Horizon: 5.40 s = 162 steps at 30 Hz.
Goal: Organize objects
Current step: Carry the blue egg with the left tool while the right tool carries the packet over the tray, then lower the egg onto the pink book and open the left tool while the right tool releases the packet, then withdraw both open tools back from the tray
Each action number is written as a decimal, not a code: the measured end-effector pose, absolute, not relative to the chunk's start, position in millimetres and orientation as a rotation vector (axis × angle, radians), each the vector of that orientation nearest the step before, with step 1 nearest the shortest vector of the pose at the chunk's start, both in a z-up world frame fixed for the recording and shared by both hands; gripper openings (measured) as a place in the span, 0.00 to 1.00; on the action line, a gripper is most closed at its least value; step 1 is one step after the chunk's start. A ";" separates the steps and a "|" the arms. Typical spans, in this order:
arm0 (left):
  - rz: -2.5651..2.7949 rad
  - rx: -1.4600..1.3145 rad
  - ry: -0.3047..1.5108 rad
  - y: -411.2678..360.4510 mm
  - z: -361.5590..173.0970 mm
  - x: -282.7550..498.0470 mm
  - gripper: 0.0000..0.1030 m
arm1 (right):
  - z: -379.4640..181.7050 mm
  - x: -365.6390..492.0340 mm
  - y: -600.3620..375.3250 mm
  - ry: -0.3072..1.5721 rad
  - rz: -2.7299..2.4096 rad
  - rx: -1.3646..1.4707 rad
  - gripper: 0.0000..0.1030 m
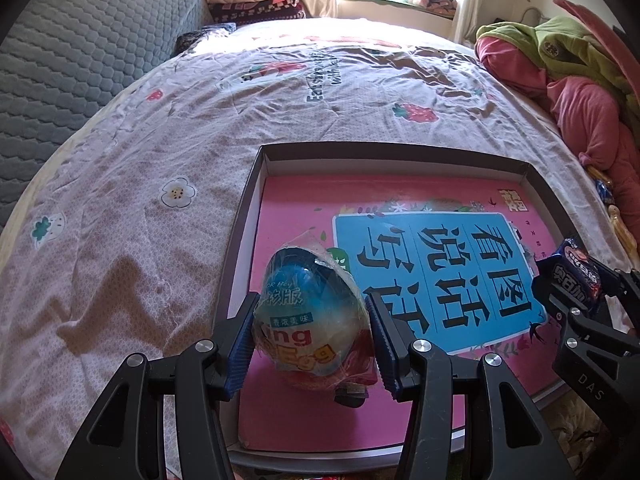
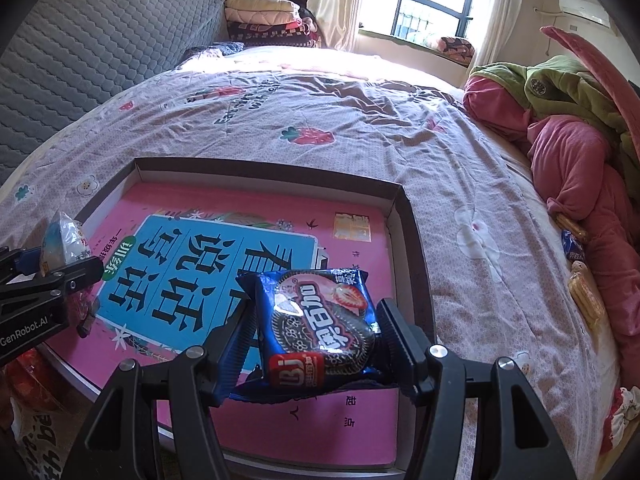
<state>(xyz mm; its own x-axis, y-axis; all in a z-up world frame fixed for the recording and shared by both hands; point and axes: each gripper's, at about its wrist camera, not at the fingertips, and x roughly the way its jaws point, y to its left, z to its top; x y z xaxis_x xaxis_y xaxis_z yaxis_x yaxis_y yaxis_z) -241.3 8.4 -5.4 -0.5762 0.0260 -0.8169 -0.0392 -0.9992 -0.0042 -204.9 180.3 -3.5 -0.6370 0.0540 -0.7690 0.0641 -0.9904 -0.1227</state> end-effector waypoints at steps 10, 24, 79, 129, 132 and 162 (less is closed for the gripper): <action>2.768 -1.413 0.080 14.0 -6.8 -240.3 0.52 | -11.0 -206.3 188.2 0.202 -2.823 1.379 0.60; 2.725 -1.456 0.109 18.6 -17.8 -241.0 0.51 | -17.3 -208.7 190.4 0.188 -2.796 1.419 0.61; 2.688 -1.414 0.001 12.7 6.0 -231.2 0.57 | 5.7 -199.8 191.0 0.179 -2.804 1.366 0.64; 2.861 -1.029 0.072 20.0 97.5 -126.0 0.69 | 100.2 -115.1 184.5 0.149 -2.909 0.969 0.72; 2.865 -1.037 0.083 19.2 97.3 -125.1 0.69 | 101.8 -114.4 185.9 0.145 -2.911 0.965 0.72; 2.878 -1.001 0.161 18.5 91.8 -94.1 0.70 | 90.6 -85.5 198.7 0.172 -2.913 1.008 0.73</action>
<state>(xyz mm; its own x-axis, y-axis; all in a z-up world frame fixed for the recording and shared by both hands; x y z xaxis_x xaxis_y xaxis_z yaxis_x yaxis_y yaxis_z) -94.1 18.5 91.8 -0.7811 0.0505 -0.6224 -0.1195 -0.9904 0.0696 -85.5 198.7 90.6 -0.7855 -0.0151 -0.6187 0.0879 -0.9923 -0.0875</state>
